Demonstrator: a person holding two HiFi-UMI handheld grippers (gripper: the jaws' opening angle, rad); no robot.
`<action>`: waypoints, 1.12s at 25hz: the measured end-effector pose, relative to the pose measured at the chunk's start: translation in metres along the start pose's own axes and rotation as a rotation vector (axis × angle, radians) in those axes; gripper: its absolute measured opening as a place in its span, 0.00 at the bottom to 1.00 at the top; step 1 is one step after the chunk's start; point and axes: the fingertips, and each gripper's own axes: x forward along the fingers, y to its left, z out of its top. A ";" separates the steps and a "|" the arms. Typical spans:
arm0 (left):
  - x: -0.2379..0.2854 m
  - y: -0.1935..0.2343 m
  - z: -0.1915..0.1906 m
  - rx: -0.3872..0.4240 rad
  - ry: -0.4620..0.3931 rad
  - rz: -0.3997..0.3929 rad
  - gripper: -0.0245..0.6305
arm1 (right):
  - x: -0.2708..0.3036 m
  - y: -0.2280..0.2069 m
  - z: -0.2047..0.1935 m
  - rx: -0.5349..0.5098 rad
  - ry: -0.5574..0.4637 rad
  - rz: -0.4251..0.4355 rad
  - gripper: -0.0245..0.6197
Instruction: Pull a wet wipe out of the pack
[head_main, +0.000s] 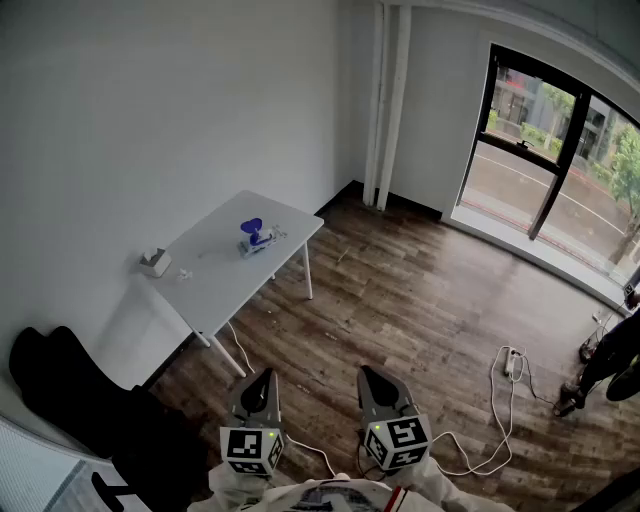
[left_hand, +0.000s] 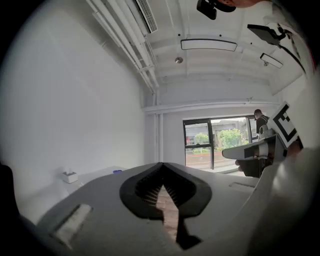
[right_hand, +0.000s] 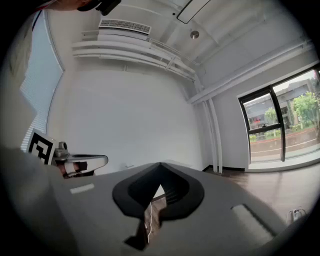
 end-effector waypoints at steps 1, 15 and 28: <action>0.002 -0.003 0.001 0.009 -0.002 0.001 0.04 | -0.001 -0.002 -0.001 0.002 0.001 0.002 0.04; 0.010 -0.041 -0.010 0.025 0.013 -0.021 0.04 | -0.027 -0.029 -0.016 0.081 -0.008 -0.012 0.05; 0.094 0.005 -0.027 0.024 0.026 -0.016 0.04 | 0.054 -0.056 -0.033 0.099 0.037 -0.034 0.05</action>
